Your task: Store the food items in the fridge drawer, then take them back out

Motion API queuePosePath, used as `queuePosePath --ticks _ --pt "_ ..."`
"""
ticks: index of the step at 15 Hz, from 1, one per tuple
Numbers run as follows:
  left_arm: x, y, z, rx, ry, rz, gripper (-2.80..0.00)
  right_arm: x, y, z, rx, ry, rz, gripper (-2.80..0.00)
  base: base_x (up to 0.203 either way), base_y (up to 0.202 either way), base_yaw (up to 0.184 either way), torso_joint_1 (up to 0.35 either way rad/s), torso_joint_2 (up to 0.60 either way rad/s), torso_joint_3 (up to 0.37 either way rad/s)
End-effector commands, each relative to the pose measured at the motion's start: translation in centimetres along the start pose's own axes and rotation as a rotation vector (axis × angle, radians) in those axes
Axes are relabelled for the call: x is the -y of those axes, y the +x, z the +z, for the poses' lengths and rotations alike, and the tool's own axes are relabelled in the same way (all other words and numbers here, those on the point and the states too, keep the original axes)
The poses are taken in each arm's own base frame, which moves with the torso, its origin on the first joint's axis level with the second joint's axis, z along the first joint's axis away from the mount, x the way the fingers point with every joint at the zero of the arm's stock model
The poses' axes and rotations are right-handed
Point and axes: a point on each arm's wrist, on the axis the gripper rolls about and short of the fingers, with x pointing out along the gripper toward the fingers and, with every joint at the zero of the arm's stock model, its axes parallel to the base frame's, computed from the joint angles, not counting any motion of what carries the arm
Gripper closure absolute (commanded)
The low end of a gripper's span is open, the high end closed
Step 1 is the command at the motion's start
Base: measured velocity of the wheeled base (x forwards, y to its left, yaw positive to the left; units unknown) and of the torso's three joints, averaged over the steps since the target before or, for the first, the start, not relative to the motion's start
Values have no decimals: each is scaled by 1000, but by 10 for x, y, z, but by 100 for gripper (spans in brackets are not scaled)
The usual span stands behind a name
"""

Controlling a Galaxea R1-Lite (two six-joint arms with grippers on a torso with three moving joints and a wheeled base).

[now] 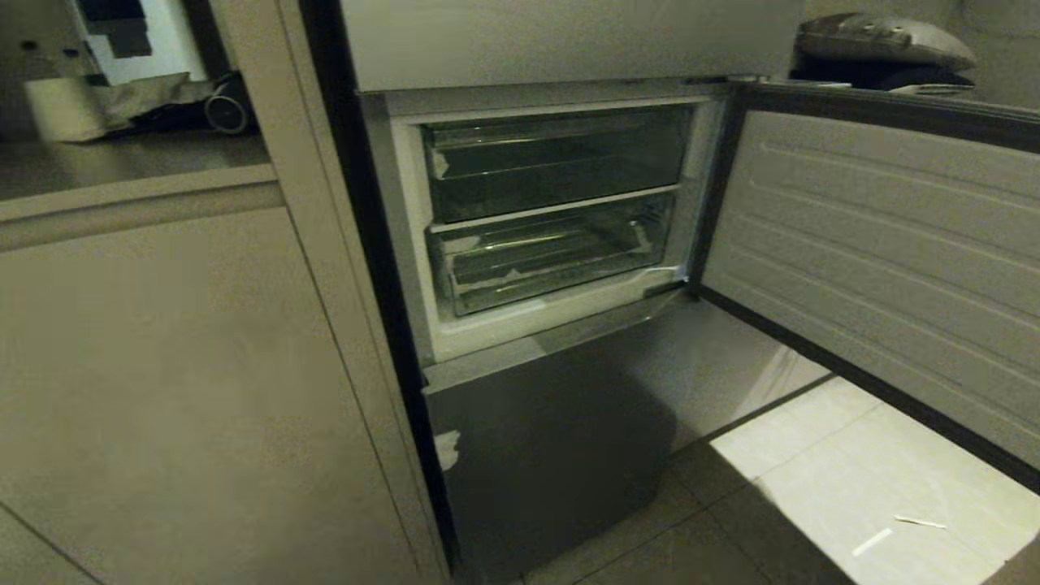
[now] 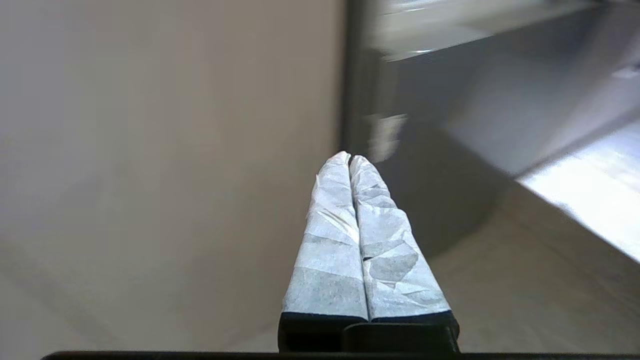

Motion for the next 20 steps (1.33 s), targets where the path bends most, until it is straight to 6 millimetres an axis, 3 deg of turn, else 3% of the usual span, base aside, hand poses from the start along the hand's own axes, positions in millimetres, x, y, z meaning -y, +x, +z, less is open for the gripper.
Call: queuePosePath --ticks 1,13,17,20 --pt "0 0 0 -1 1 0 0 0 2 -9 -30 0 0 0 0 -10 177 2 1 4" --pt "0 0 0 -1 -1 0 0 0 2 -9 -29 -2 0 0 0 -9 173 2 2 3" --pt "0 0 0 -1 -1 0 0 0 1 -7 -21 -25 3 0 1 -3 45 2 -1 -1" --pt "0 0 0 -1 -1 0 0 -1 -1 39 55 -29 6 0 0 0 0 0 0 0"
